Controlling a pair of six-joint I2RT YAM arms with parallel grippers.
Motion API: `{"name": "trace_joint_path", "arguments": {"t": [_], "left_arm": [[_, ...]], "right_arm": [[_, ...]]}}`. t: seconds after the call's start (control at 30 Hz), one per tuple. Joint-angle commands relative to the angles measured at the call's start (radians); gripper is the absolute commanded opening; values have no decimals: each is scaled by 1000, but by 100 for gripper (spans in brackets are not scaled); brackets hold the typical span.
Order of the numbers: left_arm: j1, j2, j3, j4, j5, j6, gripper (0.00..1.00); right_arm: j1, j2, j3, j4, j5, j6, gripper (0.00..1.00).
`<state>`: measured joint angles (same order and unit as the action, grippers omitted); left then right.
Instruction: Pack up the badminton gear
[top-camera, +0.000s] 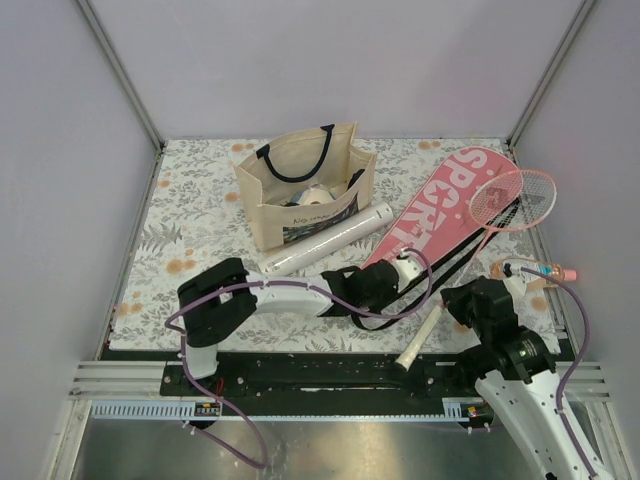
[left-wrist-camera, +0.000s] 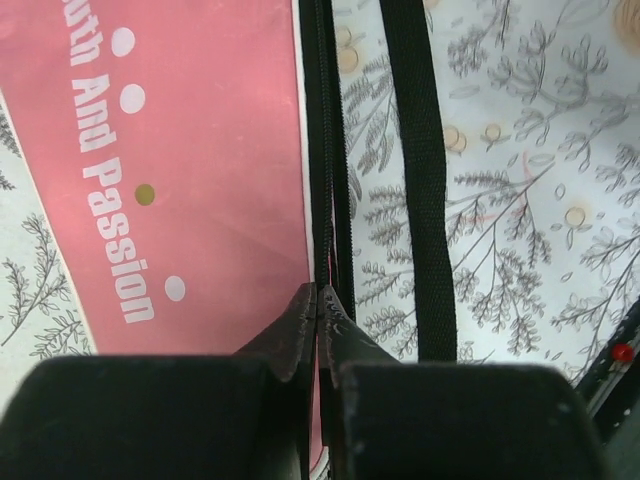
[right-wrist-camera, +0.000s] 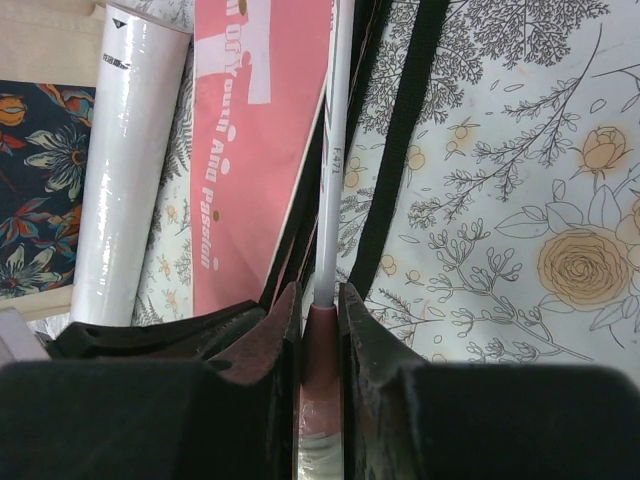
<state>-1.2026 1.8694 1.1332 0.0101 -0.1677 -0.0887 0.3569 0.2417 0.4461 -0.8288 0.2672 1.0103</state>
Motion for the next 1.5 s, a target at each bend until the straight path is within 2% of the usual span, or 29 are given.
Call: {"name": "trace_joint_path", "arguments": {"t": [0.0, 0.07, 0.27, 0.5, 0.7, 0.93, 1.03, 1.3, 1.47], "left_arm": [[53, -71, 83, -30, 54, -135, 0], [92, -96, 79, -15, 143, -201, 0], [184, -139, 68, 28, 266, -331, 0], [219, -165, 68, 70, 324, -405, 0], [230, -185, 76, 70, 323, -422, 0], [244, -182, 66, 67, 323, -433, 0], [244, -182, 65, 68, 326, -434, 0], [255, -173, 66, 68, 323, -439, 0], [256, -179, 66, 73, 330, -441, 0]], "right_arm": [[-7, 77, 118, 1, 66, -24, 0], [-4, 96, 135, -21, 73, -19, 0], [-7, 105, 140, -75, 109, -9, 0], [-6, 142, 144, -101, 150, 1, 0], [-7, 195, 143, -112, 144, 11, 0], [-7, 206, 108, -82, 69, 60, 0], [-7, 212, 120, -114, 93, 85, 0], [-7, 212, 247, -251, 279, 56, 0], [-7, 174, 203, -192, 238, 68, 0]]}}
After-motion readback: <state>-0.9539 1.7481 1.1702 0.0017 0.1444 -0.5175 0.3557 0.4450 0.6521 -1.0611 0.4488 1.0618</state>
